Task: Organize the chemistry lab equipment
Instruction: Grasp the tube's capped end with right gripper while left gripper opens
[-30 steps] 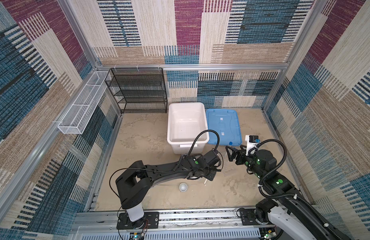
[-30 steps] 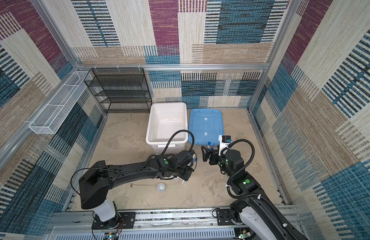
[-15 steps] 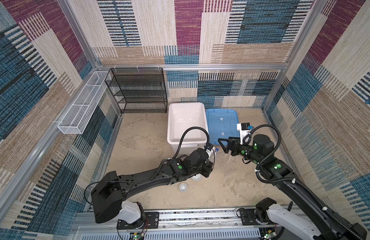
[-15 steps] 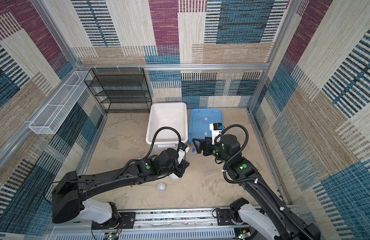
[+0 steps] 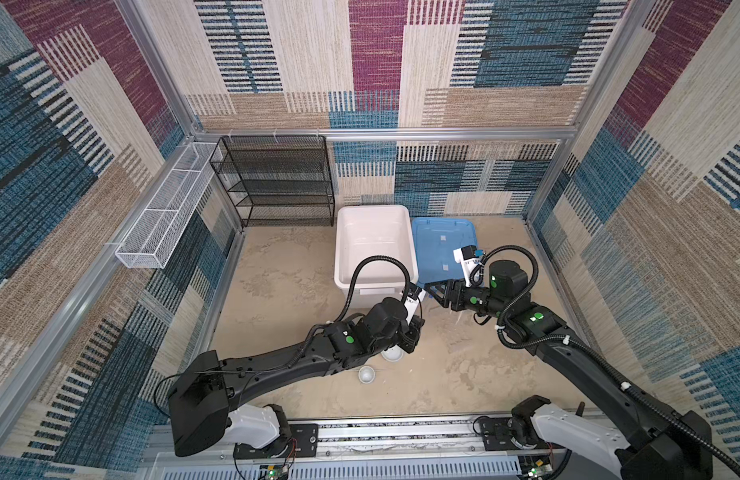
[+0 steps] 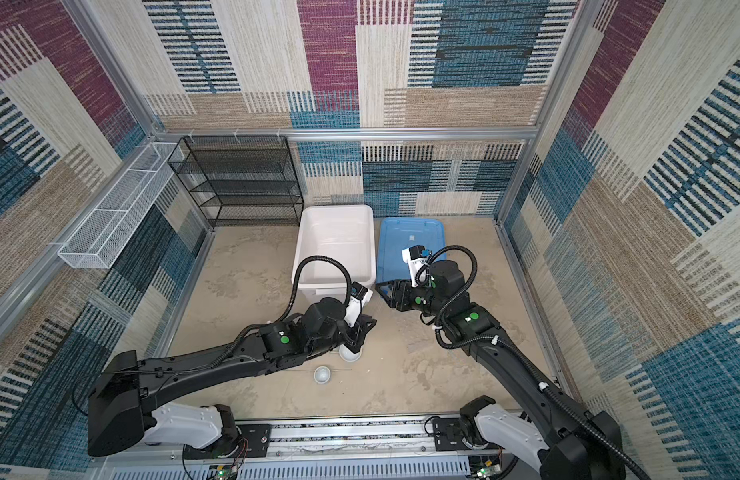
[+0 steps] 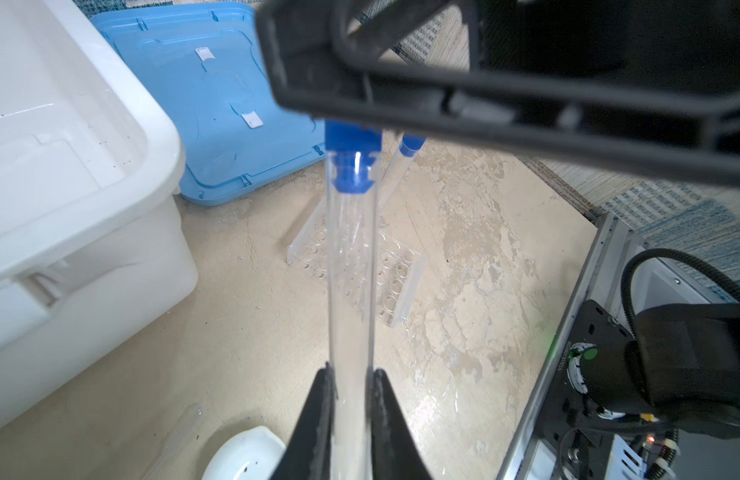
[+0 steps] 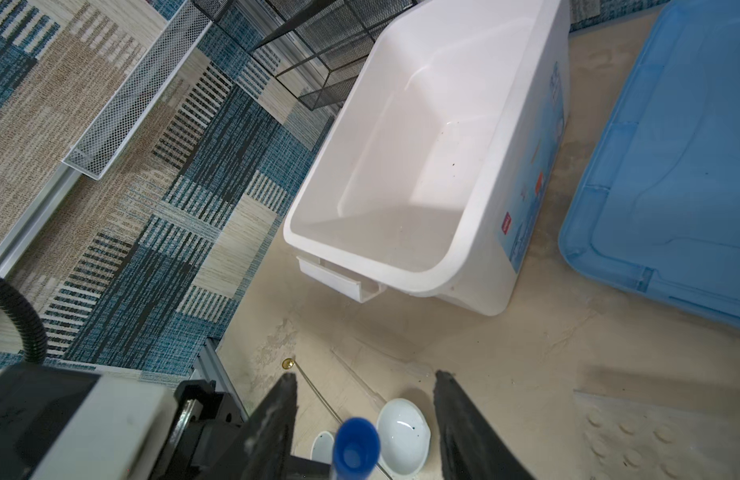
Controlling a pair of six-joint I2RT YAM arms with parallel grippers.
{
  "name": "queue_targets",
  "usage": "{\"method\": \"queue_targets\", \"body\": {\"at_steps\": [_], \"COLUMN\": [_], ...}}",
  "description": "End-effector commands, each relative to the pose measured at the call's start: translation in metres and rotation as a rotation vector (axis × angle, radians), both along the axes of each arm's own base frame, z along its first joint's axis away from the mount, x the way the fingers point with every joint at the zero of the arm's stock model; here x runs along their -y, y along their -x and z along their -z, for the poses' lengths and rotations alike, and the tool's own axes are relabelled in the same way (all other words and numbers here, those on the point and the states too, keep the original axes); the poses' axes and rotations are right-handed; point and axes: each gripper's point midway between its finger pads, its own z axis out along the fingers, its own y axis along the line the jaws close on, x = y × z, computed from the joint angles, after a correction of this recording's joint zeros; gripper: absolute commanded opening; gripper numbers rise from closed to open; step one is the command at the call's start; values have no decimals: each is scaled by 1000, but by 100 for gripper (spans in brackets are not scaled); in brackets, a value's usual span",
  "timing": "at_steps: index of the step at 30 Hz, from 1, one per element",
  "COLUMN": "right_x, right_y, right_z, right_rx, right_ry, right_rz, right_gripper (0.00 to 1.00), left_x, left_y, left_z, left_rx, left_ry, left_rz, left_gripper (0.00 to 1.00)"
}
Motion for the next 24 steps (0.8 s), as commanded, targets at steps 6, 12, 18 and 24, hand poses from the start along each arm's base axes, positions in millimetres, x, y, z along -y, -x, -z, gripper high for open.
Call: {"method": "queue_targets", "body": {"at_steps": [6, 12, 18, 24], "right_x": [-11, -12, -11, -7], "right_y": [7, 11, 14, 17], "right_z": [-4, 1, 2, 6], "right_rx": [-7, -24, -23, -20], "right_ry": [-70, -81, -88, -89], "right_rz": [-63, -78, -75, -65], "right_gripper": [45, 35, 28, 24], "left_x": [4, 9, 12, 16], "left_y": [-6, -7, -9, -10], "left_z": [-10, -7, -4, -3], "left_rx": [60, 61, 52, 43], "left_ry": [30, 33, 36, 49], "left_rz": [0, 7, 2, 2], "left_gripper": [16, 16, 16, 18]}}
